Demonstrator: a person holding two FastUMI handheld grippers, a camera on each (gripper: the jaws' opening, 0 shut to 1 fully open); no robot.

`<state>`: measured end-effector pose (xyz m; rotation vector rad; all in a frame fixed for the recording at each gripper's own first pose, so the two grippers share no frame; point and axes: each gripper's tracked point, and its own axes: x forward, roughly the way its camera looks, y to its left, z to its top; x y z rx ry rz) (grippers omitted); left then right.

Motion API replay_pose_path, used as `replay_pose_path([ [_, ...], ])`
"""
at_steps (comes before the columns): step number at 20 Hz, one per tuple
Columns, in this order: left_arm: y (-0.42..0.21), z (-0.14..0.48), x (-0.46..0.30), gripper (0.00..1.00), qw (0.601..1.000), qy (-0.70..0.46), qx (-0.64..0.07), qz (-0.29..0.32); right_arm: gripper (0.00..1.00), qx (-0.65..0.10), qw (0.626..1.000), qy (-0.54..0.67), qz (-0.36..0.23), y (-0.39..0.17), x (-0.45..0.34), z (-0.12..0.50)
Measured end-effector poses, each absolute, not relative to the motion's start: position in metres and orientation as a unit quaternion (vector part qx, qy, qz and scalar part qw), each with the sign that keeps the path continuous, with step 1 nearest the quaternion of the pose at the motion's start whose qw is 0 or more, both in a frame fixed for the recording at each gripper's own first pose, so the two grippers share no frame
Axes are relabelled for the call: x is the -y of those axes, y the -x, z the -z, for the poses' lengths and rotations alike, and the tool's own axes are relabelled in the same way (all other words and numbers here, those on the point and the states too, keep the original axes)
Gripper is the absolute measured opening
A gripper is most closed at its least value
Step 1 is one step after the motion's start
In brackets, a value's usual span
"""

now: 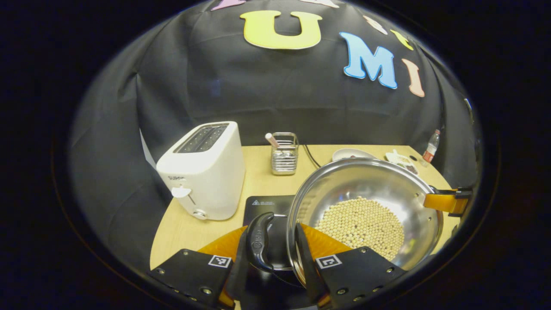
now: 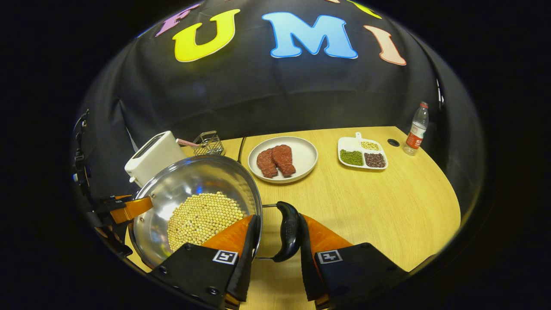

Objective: First push the handle of the pot to place it horizontally, then grasp the pot with both hands and set it on the induction cooktop.

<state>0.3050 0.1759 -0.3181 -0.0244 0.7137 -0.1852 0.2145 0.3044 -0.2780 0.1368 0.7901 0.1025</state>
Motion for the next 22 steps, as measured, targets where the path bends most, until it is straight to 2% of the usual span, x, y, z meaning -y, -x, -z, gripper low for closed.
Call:
replay_pose_path([
  [3,-0.309,0.327,-0.188,0.56,0.932,0.019,-0.351,0.084,0.49,-0.384,0.919,-0.065,-0.055,-0.218,-0.316,0.284],
  [4,-0.309,0.328,-0.192,0.59,0.933,0.020,-0.350,0.082,0.52,-0.384,0.919,-0.066,-0.058,-0.219,-0.319,0.284],
  [5,-0.311,0.328,-0.195,0.56,0.934,0.016,-0.349,0.082,0.52,-0.384,0.919,-0.071,-0.058,-0.221,-0.323,0.287],
  [6,-0.312,0.328,-0.198,0.59,0.934,0.013,-0.347,0.082,0.52,-0.384,0.918,-0.073,-0.059,-0.220,-0.325,0.287],
  [7,-0.313,0.329,-0.200,0.56,0.934,0.010,-0.349,0.081,0.52,-0.385,0.918,-0.075,-0.060,-0.221,-0.327,0.288],
  [8,-0.313,0.330,-0.203,0.57,0.933,0.007,-0.351,0.080,0.49,-0.387,0.917,-0.077,-0.059,-0.220,-0.329,0.289],
  [9,-0.314,0.331,-0.205,0.59,0.934,0.006,-0.349,0.076,0.51,-0.386,0.917,-0.078,-0.061,-0.219,-0.331,0.290],
  [10,-0.314,0.329,-0.207,0.63,0.936,0.005,-0.345,0.073,0.54,-0.384,0.918,-0.078,-0.065,-0.219,-0.333,0.289],
  [12,-0.315,0.321,-0.211,0.63,0.944,0.015,-0.323,0.061,0.58,-0.371,0.922,-0.077,-0.078,-0.218,-0.336,0.284],
  [13,-0.317,0.312,-0.213,0.65,0.951,0.023,-0.305,0.055,0.65,-0.351,0.930,-0.074,-0.081,-0.221,-0.334,0.275],
  [14,-0.316,0.299,-0.216,0.71,0.957,0.029,-0.285,0.047,0.66,-0.332,0.937,-0.070,-0.080,-0.224,-0.329,0.263],
  [15,-0.318,0.287,-0.217,0.77,0.962,0.032,-0.267,0.040,0.89,-0.316,0.943,-0.066,-0.078,-0.224,-0.324,0.253],
  [16,-0.316,0.276,-0.218,0.79,0.967,0.033,-0.250,0.033,1.00,-0.303,0.948,-0.061,-0.076,-0.225,-0.318,0.244],
  [17,-0.317,0.261,-0.219,0.80,0.972,0.031,-0.233,0.025,0.93,-0.288,0.953,-0.056,-0.077,-0.223,-0.311,0.233],
  [18,-0.314,0.247,-0.218,0.82,0.976,0.029,-0.216,0.018,0.98,-0.270,0.958,-0.050,-0.078,-0.222,-0.302,0.221],
  [21,-0.298,0.201,-0.204,0.77,0.984,0.035,-0.172,0.004,0.98,-0.213,0.974,-0.030,-0.069,-0.213,-0.266,0.185],
  [22,-0.292,0.188,-0.195,0.79,0.986,0.041,-0.161,0.003,0.98,-0.196,0.978,-0.026,-0.068,-0.208,-0.255,0.173],
])
